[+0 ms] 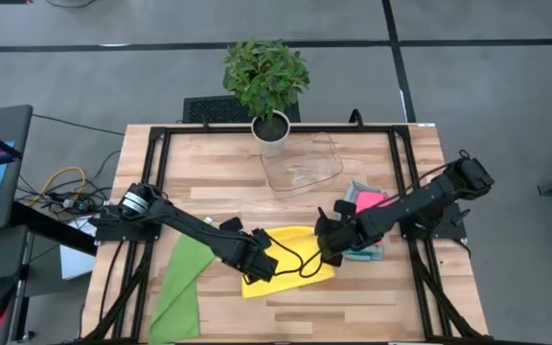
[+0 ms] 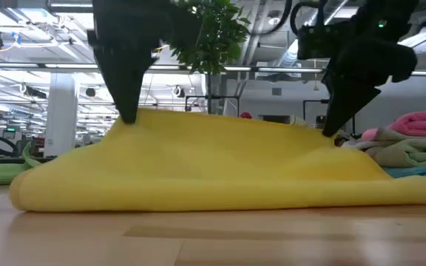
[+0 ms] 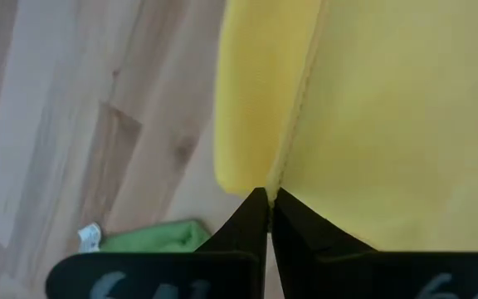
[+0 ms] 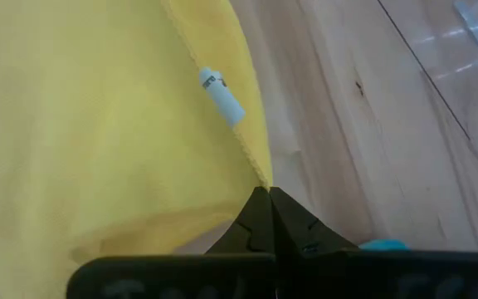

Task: Fold microfiber towels
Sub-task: Fold the yellow microfiber cloth

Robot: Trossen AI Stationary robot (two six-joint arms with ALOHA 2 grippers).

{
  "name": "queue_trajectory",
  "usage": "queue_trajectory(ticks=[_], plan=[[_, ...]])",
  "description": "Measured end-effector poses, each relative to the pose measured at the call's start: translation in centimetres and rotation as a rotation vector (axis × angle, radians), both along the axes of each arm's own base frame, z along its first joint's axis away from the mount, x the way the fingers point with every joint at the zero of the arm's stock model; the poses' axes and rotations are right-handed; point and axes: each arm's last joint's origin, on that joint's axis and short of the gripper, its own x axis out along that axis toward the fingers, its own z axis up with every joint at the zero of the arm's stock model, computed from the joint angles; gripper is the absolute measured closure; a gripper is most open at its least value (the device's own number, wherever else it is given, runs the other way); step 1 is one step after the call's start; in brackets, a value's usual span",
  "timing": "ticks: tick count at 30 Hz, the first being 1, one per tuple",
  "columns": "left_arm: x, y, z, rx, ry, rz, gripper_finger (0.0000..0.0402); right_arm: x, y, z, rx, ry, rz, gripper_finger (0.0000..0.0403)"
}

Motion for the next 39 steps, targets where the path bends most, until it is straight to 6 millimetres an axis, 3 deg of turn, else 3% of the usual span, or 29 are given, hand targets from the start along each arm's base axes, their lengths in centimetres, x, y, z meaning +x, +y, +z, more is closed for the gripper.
queue_trajectory(ticks=[6, 18, 34, 39], plan=[[0.3, 1.6, -1.6, -0.009, 0.011, 0.038, 0.0398, 0.3, -0.8, 0.0, 0.002, 0.014, 0.013, 0.0396], [1.7, 3.3, -1.7, -0.031, -0.057, 0.053, 0.0398, -0.3, -1.1, -0.2, -0.008, 0.082, 0.008, 0.0380], [1.4, 2.7, -1.7, -0.117, -0.031, 0.090, 0.0398, 0.6, -2.1, -0.1, -0.006, 0.022, -0.013, 0.0374], [1.6, 2.5, -0.3, -0.166, -0.008, 0.125, 0.0398, 0.7, -2.1, 0.0, -0.005, 0.018, -0.011, 0.0381]])
